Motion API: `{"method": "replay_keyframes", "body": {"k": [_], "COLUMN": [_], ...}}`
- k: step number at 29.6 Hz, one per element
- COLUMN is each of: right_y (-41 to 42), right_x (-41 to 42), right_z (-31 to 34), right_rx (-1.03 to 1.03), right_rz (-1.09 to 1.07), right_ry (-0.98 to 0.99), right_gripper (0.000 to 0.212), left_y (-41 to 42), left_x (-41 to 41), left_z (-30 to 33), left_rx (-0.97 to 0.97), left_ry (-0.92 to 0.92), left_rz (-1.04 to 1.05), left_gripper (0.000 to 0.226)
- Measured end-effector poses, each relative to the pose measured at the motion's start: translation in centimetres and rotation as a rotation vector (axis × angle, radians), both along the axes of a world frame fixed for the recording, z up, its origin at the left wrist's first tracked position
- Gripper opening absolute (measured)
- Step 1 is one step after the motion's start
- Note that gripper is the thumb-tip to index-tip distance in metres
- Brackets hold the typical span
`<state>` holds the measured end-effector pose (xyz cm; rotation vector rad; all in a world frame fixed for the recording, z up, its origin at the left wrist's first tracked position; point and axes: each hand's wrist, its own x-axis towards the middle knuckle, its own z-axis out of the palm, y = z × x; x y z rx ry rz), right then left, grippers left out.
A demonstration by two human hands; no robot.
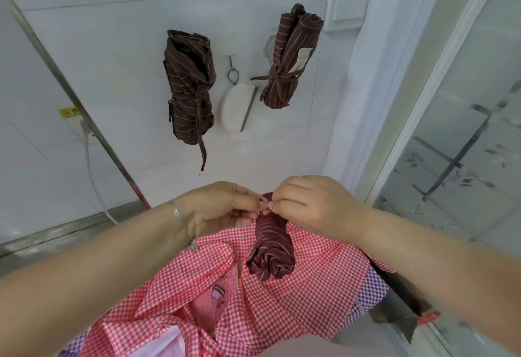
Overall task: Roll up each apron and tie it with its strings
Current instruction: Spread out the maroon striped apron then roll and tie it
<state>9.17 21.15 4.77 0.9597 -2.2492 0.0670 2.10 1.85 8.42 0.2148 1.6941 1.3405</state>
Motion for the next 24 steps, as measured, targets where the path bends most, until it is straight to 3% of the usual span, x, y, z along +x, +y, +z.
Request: {"method": "replay_keyframes", "body": {"k": [2, 6, 10, 17, 24], "right_y": [0.2, -0.5, -0.7, -0.6, -2.7], "right_x": [0.1, 0.9, 0.7, 1.0, 1.9], "right_z": [-0.5, -0.5, 0.7, 3.9, 5.6], "right_rx": [-0.13, -0.609, -0.779, -0.621, -0.136], "right_rz": [-0.008, -0.15, -0.158, -0.225, -0.455], "right_ry": [-0.139, -0.857, -1.155, -1.269, -0.914], "right_gripper": [0.011, 0.019, 0.016, 0.01, 0.022], "left_y": [0.2, 0.6, 0.3, -0.1, 0.6], "left_x": [0.4, 1.2, 1.6, 1.5, 1.0], "left_z": [-0.1, 0.5, 0.8, 1.1, 1.5], "left_rx": [0.007, 0.031, 0.02, 0.024, -0.138], "left_ry": [0.044, 0.179, 0.308, 0.395, 0.57], "left_rz": [0.009, 0.027, -0.021, -0.091, -0.197], "left_gripper": [0.012, 0.018, 0.017, 0.018, 0.018]}}
